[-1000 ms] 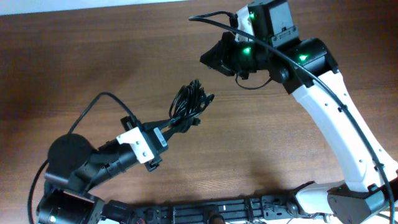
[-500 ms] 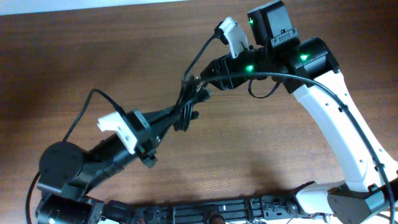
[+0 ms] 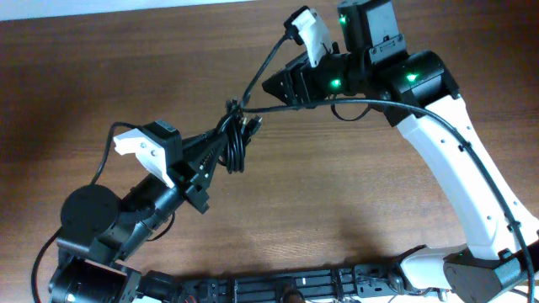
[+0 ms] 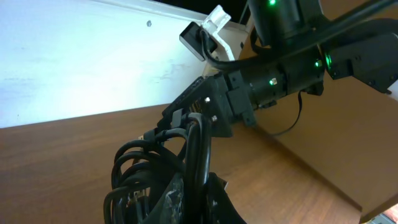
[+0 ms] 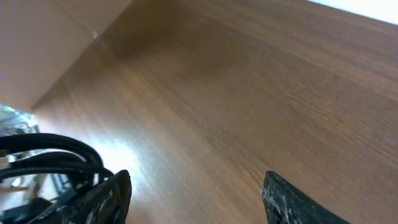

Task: Untangle cables

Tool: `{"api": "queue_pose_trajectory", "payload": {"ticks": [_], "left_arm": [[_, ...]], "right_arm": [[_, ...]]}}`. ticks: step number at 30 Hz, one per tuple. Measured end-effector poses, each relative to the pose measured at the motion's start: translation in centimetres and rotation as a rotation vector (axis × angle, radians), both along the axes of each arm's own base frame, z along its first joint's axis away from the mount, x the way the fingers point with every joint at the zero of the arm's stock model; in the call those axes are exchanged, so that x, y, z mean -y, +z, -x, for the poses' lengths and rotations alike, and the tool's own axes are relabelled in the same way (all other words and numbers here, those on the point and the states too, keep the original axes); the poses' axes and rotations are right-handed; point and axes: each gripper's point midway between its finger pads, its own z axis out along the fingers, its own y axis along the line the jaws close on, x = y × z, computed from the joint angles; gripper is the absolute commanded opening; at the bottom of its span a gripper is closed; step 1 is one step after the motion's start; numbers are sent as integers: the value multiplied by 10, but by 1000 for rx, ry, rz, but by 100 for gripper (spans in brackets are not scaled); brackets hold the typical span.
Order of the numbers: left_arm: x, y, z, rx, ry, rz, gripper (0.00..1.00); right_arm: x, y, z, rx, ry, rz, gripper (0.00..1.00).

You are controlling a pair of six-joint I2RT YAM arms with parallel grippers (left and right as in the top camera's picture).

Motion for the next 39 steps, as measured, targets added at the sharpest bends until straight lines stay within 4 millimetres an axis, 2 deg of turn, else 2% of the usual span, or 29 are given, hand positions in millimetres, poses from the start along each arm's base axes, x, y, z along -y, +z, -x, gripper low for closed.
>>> {"api": "queue_pose_trajectory", "payload": {"ticks": [11,18,22,28,32,34,39], "left_arm": [[-24,1,-19,-27,183,39,0],[-19,29,-17,10,151,167,0],[-19,26,-17,-6,151,166,0],[-25,7,-26,-37,209,94,0],[-23,1,-40,-48,225,72,0],[-19,-1,-49,-48,228,67,0],[-11,-2,-67,-38,223,68,0]], "right_arm": [[-27,24,40,59,321,-154,66],[-31,29,48,72,375,-184,66],[-33,32,55,52,408,-216,65],[-38,46,74,21,501,-315,65],[-38,53,88,-30,552,-375,62],[-38,54,91,-51,559,-386,57],[-38,55,94,-63,568,-398,56]]}}
